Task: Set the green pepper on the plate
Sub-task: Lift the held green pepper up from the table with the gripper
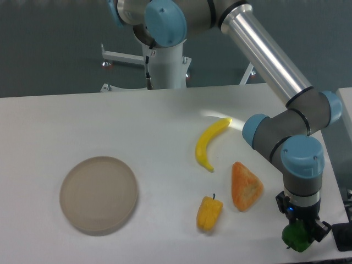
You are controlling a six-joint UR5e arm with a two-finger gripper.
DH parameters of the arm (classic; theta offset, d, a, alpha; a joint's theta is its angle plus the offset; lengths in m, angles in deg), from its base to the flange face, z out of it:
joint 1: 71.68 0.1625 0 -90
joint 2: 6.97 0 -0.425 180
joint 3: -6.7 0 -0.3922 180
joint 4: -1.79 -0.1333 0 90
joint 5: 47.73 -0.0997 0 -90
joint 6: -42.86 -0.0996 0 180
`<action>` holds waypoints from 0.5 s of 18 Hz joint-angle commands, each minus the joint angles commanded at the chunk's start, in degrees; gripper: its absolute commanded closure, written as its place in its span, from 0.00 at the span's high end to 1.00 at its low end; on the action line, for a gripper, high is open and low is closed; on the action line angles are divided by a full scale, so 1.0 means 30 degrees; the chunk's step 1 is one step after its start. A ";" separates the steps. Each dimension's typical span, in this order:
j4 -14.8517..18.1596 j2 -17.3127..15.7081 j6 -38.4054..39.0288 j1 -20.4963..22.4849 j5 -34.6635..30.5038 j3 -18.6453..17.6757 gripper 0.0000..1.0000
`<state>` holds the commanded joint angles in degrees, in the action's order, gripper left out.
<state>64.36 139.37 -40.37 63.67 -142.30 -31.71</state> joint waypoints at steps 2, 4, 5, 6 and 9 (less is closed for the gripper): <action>-0.0058 0.0000 0.0145 -0.0029 0.0116 -0.0146 0.36; -0.0088 -0.0029 0.0146 -0.0029 0.0001 -0.0088 0.36; -0.0059 -0.0087 0.0175 -0.0029 0.0058 -0.0117 0.36; -0.0059 -0.0117 0.0176 -0.0029 0.0117 -0.0146 0.36; 0.0029 -0.0467 0.0263 -0.0175 0.0146 -0.0613 0.36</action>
<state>64.45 137.97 -39.58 63.14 -141.87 -33.55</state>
